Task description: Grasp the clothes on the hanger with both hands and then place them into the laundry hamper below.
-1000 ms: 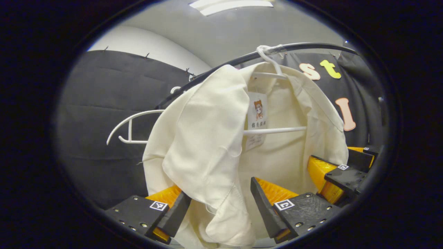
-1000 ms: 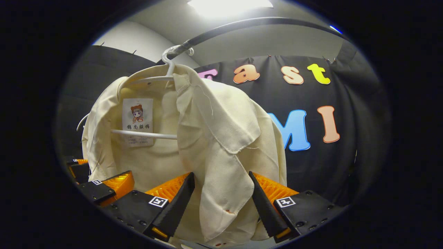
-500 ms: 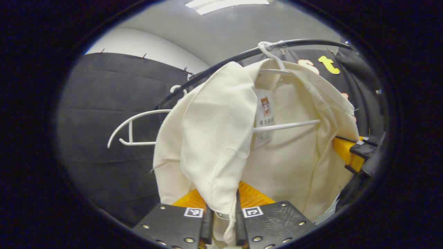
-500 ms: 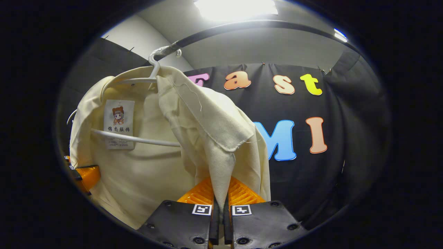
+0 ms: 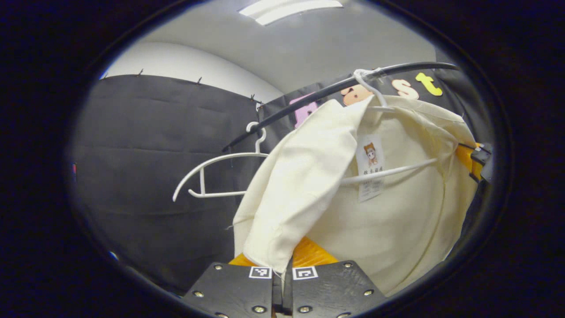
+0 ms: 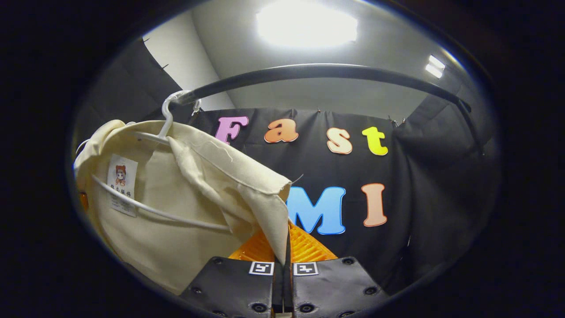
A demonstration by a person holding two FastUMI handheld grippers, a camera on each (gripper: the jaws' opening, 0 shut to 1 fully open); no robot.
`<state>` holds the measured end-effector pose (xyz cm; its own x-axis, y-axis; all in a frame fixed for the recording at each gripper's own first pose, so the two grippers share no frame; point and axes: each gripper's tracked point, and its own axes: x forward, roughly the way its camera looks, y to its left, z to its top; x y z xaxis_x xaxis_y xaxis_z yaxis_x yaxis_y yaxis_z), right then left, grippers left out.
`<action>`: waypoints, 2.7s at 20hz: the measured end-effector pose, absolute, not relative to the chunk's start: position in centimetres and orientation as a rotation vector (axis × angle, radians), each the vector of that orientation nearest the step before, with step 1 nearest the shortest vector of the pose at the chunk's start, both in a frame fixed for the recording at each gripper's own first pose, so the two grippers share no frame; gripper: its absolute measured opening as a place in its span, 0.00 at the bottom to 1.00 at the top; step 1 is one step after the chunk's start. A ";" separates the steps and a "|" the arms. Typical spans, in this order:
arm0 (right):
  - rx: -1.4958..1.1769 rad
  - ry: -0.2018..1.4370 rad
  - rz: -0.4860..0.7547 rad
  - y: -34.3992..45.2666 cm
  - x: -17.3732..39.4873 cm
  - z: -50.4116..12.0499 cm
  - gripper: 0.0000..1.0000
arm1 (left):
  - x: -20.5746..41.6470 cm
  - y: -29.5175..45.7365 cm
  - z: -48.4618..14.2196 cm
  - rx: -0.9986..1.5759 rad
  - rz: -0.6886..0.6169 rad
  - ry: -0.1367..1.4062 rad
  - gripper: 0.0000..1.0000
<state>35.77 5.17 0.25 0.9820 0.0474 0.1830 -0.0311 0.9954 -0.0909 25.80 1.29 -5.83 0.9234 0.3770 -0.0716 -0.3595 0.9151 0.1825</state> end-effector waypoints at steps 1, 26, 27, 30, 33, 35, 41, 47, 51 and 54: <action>-0.092 -0.200 0.022 4.6 35.9 0.8 0.00 | 25.4 1.8 -5.0 0.187 0.387 0.097 0.02; -0.134 -0.104 0.082 5.2 44.7 -3.1 0.02 | 28.3 8.7 0.1 0.226 0.382 0.042 0.02; -0.123 -0.090 0.091 5.3 44.8 -3.6 0.02 | 28.2 8.6 -0.2 0.206 0.376 0.042 0.02; -0.095 -0.041 0.133 6.0 45.4 -4.9 0.02 | 27.7 8.6 -0.3 0.196 0.375 0.043 0.02; -0.014 -0.062 0.119 5.0 45.8 -3.3 0.02 | 27.4 8.6 -0.1 0.174 0.360 0.027 0.02; 0.006 -0.082 0.116 4.9 46.4 -2.1 0.02 | 27.6 8.5 -0.5 0.145 0.348 0.036 0.02; 0.058 -0.170 0.098 4.2 46.6 -0.3 0.02 | 27.8 8.0 -0.6 0.053 0.309 -0.011 0.02; 0.028 -0.209 0.111 4.0 48.6 0.9 0.02 | 28.9 7.6 -0.1 0.016 0.278 -0.049 0.02; 0.056 -0.040 0.180 5.3 49.4 -5.4 0.02 | 27.7 7.9 -2.7 0.031 0.255 -0.016 0.02; 0.091 0.081 0.204 5.6 48.9 -9.6 0.02 | 25.6 8.0 -5.3 0.039 0.247 0.036 0.02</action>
